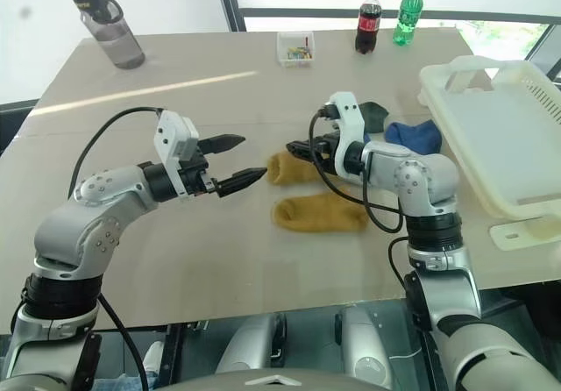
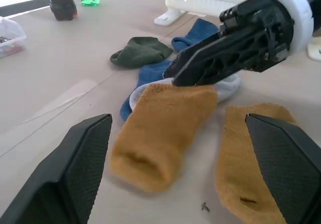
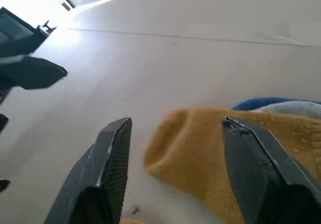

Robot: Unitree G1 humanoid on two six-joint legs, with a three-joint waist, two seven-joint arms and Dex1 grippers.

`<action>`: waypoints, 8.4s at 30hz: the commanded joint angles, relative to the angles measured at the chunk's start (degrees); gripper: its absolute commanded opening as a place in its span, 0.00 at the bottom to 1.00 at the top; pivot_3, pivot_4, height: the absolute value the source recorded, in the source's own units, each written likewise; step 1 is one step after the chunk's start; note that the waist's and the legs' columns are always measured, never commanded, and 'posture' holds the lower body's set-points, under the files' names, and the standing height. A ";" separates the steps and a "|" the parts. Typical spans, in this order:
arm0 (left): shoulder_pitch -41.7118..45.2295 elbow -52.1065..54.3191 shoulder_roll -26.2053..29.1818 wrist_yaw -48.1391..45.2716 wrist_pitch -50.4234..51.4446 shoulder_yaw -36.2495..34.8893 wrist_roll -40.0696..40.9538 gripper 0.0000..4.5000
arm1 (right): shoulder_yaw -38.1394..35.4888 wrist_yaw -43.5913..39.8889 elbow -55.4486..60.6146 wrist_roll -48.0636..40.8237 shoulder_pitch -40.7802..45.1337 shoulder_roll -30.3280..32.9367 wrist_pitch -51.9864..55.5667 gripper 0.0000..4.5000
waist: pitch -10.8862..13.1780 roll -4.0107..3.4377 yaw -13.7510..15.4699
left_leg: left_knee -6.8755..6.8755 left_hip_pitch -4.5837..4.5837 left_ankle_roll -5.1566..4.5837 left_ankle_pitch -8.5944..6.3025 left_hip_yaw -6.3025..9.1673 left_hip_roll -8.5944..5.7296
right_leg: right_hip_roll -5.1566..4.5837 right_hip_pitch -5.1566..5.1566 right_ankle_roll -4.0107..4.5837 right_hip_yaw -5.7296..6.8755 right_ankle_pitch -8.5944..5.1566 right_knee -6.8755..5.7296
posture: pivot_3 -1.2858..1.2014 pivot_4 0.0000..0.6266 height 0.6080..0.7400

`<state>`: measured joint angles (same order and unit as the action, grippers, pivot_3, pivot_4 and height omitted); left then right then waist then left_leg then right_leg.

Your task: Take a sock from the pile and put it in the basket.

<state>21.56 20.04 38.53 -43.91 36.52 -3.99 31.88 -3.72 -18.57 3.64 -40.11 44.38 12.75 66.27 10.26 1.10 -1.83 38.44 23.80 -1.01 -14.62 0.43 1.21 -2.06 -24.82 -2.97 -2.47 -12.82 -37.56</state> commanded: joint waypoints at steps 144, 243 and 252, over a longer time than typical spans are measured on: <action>7.05 -0.16 -21.78 41.68 55.98 -17.18 34.30 0.01 | -29.05 17.15 34.55 -20.68 -23.11 4.35 26.23 0.00 | -0.13 -0.04 0.70 | -0.13 -0.78 0.03 0.01 0.18 -0.06 | -0.02 0.75 -0.01 -0.11 -0.03 0.12 | 0.52 0.24 1.00; -10.85 1.64 0.26 59.62 17.89 6.11 62.41 0.52 | 12.67 6.95 26.13 18.36 -40.06 17.99 -17.28 1.00 | -0.20 0.16 1.18 | -0.17 -1.00 0.04 0.02 -0.07 0.05 | 0.03 1.15 0.20 -0.05 -0.19 0.74 | 0.52 0.24 1.00; -7.00 -2.52 -6.17 54.31 20.60 8.38 56.21 0.52 | 11.98 6.15 27.36 19.95 -40.84 16.93 -16.26 1.00 | -0.25 0.24 1.10 | -0.17 -0.99 0.04 0.02 -0.05 0.04 | 0.05 1.15 0.22 -0.05 -0.18 0.74 | 0.52 0.24 1.00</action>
<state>13.74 16.76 32.91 12.26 56.68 4.64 88.80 8.36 -12.31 31.21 -21.30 4.42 29.80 48.58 10.00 1.34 -0.73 38.27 22.82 -0.97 -14.60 0.39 1.25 -2.00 -23.67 -2.75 -2.52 -13.00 -36.82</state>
